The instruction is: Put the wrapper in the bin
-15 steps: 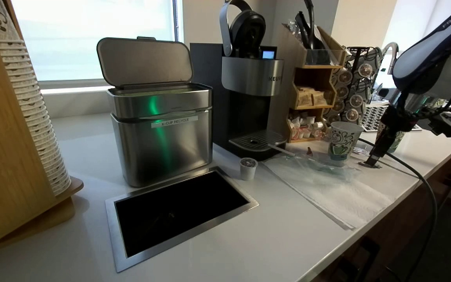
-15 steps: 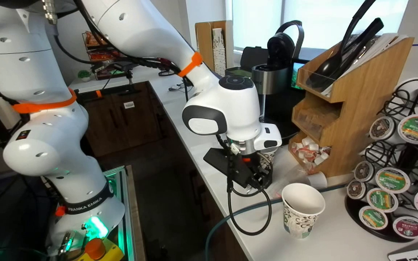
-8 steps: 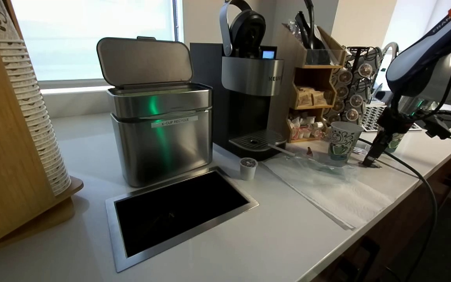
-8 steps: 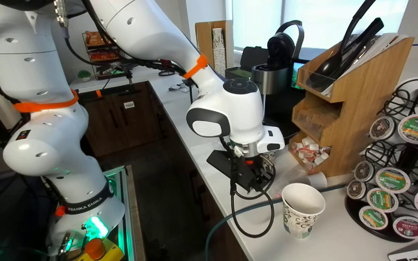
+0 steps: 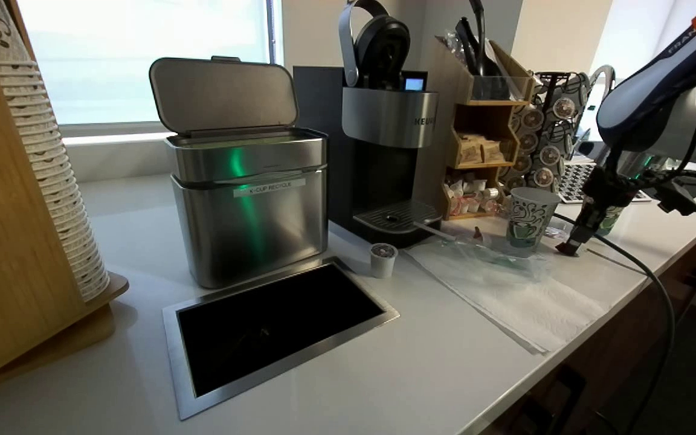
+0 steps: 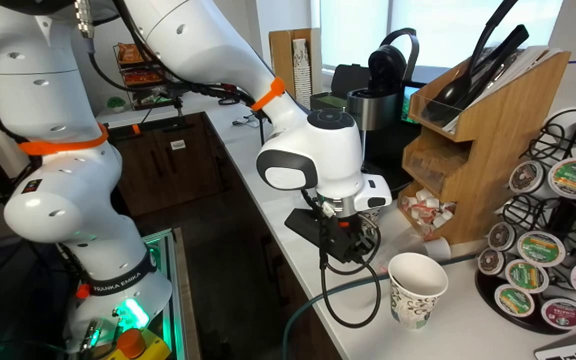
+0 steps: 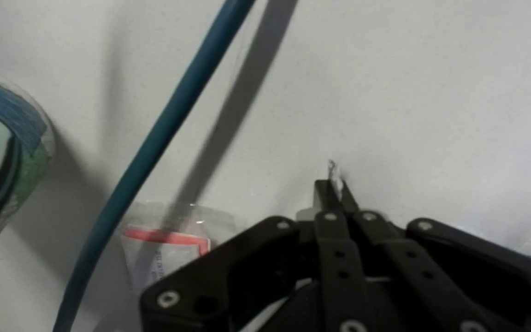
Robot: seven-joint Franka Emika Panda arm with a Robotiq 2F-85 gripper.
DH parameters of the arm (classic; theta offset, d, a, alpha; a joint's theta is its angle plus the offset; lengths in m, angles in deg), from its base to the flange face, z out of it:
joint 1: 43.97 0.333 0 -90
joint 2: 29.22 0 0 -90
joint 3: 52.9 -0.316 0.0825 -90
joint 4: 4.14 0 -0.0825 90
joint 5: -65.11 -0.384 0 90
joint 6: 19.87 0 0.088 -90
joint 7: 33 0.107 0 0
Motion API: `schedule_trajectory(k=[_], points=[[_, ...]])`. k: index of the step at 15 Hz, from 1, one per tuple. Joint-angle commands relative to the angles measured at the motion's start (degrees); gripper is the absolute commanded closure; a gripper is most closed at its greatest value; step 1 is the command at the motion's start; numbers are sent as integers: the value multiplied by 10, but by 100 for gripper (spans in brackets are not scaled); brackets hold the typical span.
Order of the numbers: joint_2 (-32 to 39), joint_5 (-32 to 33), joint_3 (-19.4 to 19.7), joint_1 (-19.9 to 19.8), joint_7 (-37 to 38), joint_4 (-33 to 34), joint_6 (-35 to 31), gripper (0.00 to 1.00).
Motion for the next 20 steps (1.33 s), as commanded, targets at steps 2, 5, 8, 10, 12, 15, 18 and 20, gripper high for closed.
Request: schedule_trajectory(k=[2, 5, 8, 10, 12, 15, 18, 20], points=[[-127, 138, -11, -15, -20, -102, 24, 100], [-212, 177, -9, -5, -61, -157, 12, 100], [-308, 176, -3, 27, -103, -190, 22, 100], [-354, 160, -12, 72, -106, -154, 67, 100], [-390, 154, -34, 120, -93, -143, 78, 100], [-400, 128, -69, 213, -71, -97, 120, 100], [-351, 147, -129, 249, -4, -32, 169, 100], [-379, 145, -119, 257, -12, -55, 153, 99]])
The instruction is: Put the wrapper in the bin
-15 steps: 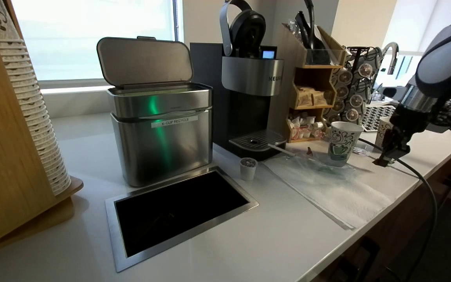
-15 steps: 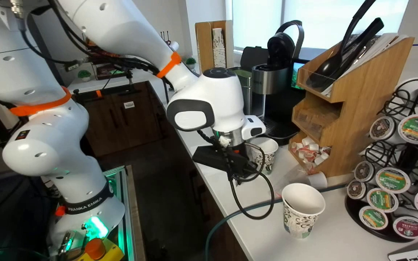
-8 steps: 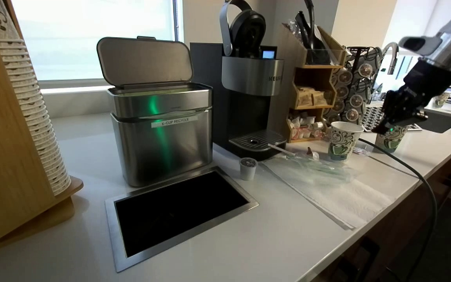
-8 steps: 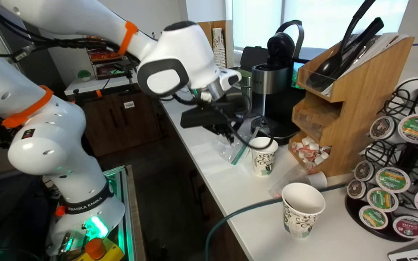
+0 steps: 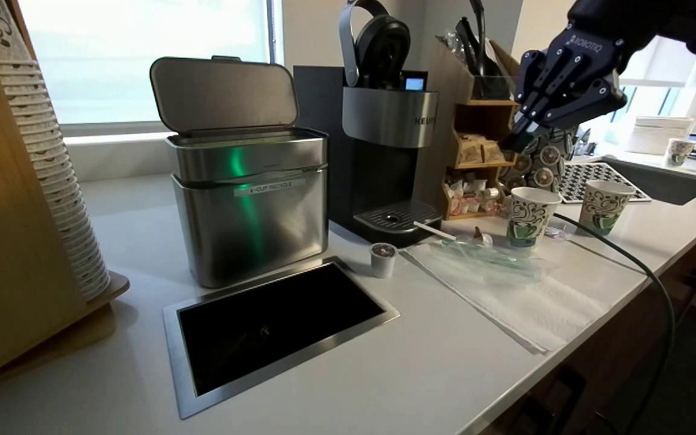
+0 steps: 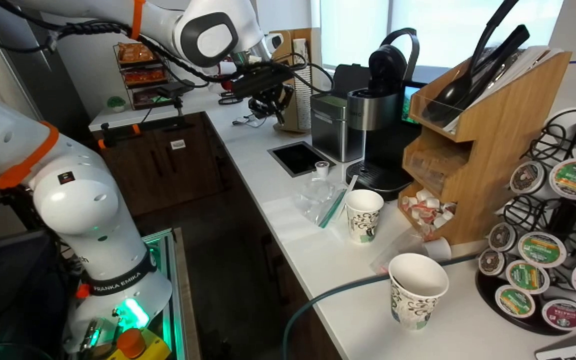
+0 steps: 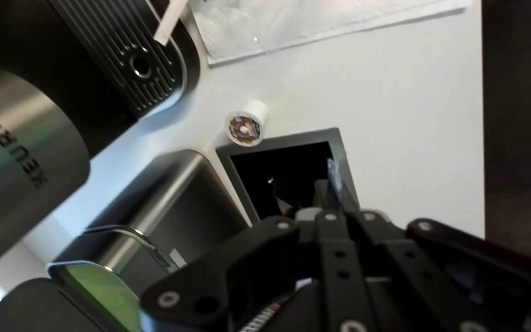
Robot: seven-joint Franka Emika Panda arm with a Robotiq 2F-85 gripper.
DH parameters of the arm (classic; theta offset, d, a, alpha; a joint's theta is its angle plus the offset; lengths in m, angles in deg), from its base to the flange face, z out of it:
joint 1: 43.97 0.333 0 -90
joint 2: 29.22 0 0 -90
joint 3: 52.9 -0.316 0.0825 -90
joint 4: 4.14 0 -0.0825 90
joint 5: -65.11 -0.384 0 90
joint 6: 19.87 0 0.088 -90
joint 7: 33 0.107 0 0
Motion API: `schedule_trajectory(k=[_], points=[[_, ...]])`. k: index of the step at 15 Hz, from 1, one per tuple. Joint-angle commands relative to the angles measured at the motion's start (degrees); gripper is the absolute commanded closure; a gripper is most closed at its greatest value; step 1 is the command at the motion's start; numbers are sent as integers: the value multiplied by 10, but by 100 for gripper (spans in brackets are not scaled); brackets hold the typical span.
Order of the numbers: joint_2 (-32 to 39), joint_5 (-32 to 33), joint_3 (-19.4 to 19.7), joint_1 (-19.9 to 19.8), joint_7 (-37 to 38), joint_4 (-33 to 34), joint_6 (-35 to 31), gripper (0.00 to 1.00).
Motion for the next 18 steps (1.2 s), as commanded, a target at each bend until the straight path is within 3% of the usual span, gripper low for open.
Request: schedule_trajectory(k=[1, 5, 6, 12, 15, 18], points=[[10, 5, -5, 8, 7, 15, 14, 99], [33, 5, -3, 5, 5, 32, 19, 99], [42, -14, 4, 6, 15, 22, -5, 100], [241, -141, 0, 55, 45, 112, -160, 100], [333, -141, -41, 43, 55, 183, -137, 100], [417, -73, -84, 13, 106, 254, -139, 100]])
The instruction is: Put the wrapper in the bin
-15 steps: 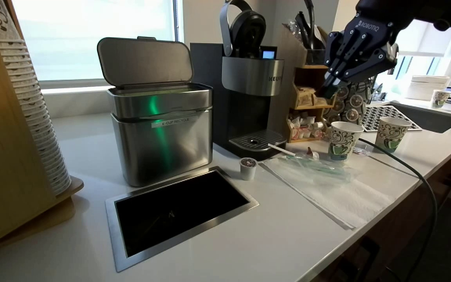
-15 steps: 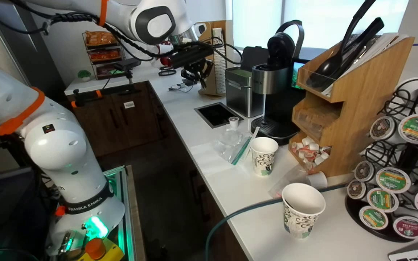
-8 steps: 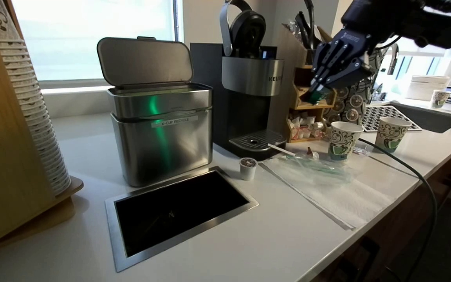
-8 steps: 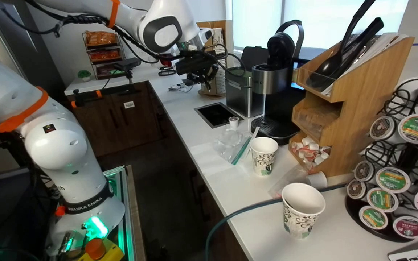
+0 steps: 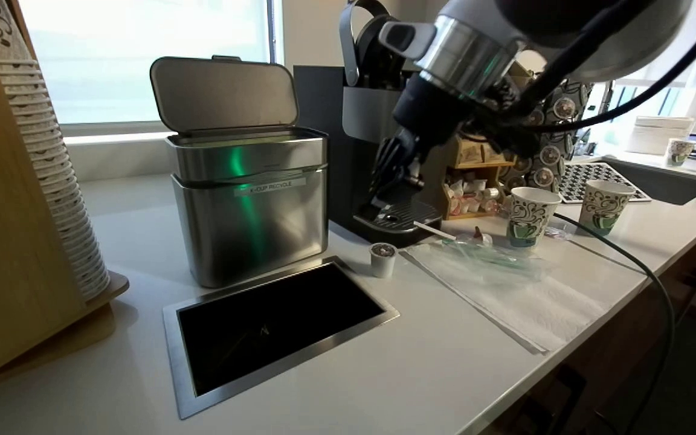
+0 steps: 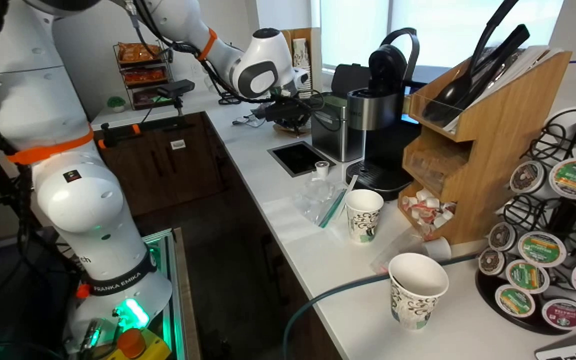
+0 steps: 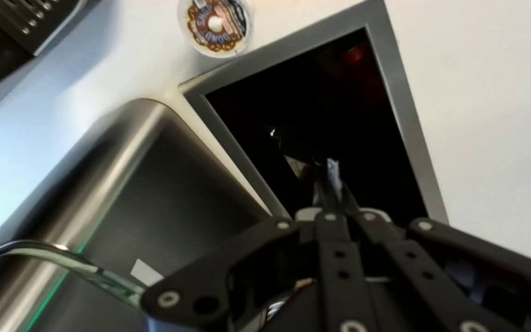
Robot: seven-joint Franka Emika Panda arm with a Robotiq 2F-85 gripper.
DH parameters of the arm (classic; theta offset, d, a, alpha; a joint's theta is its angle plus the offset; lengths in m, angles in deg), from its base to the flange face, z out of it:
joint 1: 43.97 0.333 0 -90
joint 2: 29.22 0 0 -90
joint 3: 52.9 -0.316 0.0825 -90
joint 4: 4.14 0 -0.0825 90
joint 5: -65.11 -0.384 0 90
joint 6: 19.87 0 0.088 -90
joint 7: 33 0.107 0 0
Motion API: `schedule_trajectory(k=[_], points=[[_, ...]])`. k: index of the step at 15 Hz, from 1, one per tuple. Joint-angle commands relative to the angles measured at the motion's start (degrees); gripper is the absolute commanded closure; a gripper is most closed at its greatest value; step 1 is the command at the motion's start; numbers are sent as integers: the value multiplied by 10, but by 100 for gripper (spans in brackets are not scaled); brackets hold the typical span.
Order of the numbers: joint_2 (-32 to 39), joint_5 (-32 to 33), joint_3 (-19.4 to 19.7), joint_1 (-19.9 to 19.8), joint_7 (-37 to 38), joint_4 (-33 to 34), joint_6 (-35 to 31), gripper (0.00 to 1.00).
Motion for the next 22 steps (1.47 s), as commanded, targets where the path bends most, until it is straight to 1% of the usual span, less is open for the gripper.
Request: schedule_trajectory(k=[1, 2, 4, 5, 6, 7, 10, 11, 12, 13, 15, 16, 17, 18, 19, 20, 21, 22], points=[[109, 69, -45, -32, 57, 103, 15, 100], [133, 98, -52, -35, 75, 129, 20, 100], [166, 134, -68, -40, 99, 178, 50, 100], [181, 140, -80, -44, 99, 200, 68, 100], [191, 147, -89, -47, 101, 218, 89, 74], [196, 153, -96, -48, 106, 231, 107, 73], [201, 152, -114, -54, 112, 258, 164, 53], [197, 149, -118, -55, 113, 259, 178, 44], [189, 144, -123, -58, 113, 258, 195, 37], [181, 143, -125, -58, 115, 256, 210, 29], [167, 148, -126, -59, 122, 256, 251, 15], [161, 153, -124, -57, 128, 257, 267, 6], [160, 132, -135, -65, 101, 260, 284, 1], [160, 103, -145, -75, 74, 259, 284, 0], [157, 157, -123, -57, 133, 262, 309, 0], [164, 145, -127, -63, 126, 262, 297, 0], [169, 99, -143, -81, 74, 265, 299, 0], [173, 87, -144, -85, 68, 260, 268, 0]])
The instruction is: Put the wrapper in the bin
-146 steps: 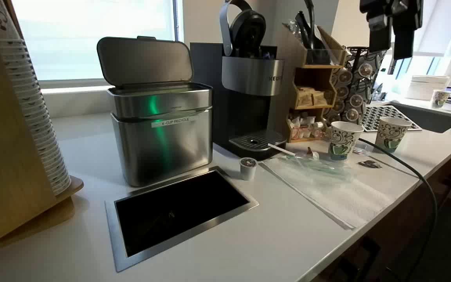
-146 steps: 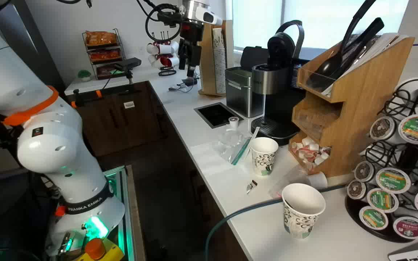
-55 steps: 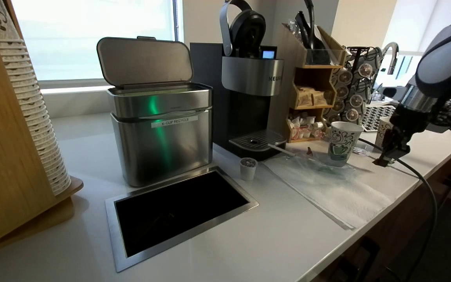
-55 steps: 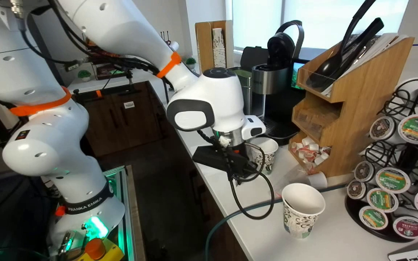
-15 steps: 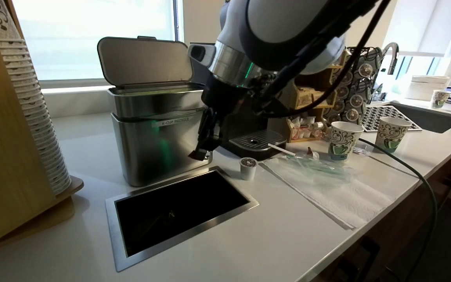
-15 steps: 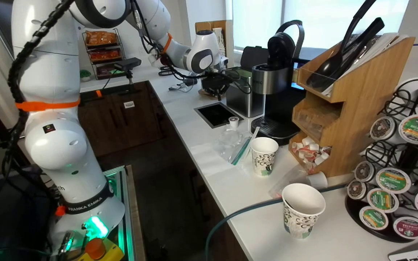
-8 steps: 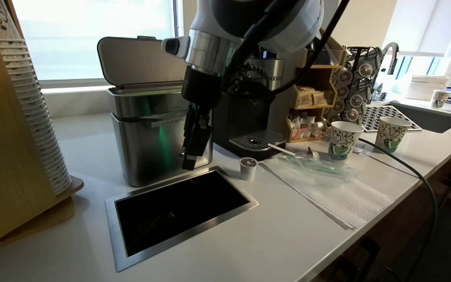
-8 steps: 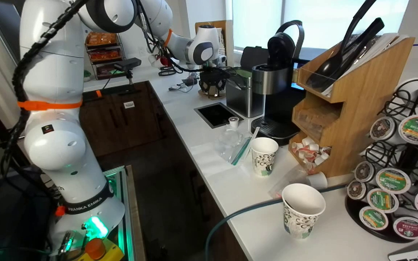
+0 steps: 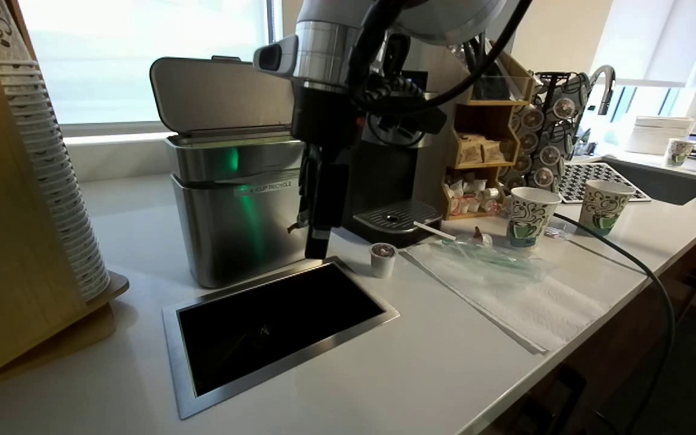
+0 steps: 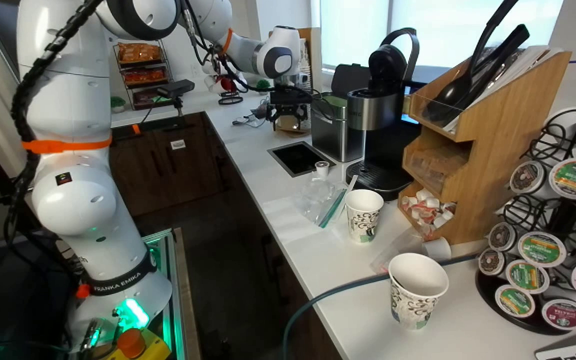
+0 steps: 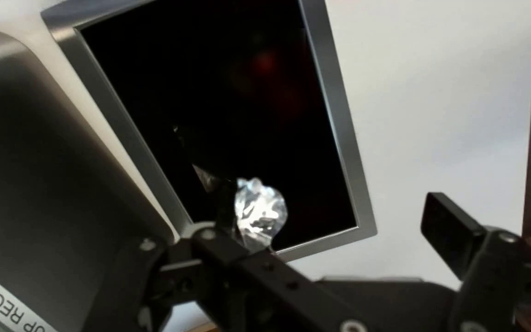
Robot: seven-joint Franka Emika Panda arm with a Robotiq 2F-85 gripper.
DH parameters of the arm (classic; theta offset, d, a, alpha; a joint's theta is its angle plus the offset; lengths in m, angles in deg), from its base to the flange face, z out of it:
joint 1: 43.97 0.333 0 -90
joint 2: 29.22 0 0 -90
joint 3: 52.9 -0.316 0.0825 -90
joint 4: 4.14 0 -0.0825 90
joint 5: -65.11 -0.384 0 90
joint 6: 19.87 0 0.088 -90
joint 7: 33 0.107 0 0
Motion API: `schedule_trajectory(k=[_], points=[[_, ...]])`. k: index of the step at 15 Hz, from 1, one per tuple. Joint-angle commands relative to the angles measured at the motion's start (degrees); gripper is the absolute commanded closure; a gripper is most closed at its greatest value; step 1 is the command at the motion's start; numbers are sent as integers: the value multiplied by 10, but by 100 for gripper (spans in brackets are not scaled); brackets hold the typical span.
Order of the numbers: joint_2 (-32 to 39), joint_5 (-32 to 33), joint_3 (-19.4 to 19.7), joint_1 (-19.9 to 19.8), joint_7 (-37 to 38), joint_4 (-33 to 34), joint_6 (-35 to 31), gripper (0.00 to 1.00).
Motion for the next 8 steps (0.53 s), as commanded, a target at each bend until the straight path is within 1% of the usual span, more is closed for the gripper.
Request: schedule_trajectory(k=[1, 2, 3, 4, 5, 6, 8], points=[[8, 15, 4, -7, 5, 2, -2, 0], [12, -79, -33, -39, -95, -2, -33, 0], [12, 53, 19, 5, 27, 1, -19, 0], [19, -37, -16, -30, -63, 4, -31, 0], [18, 13, 2, -15, -19, 5, -26, 0], [18, -5, -6, -22, -39, 1, -30, 0], [4, -14, -10, -27, -45, -3, -18, 0]])
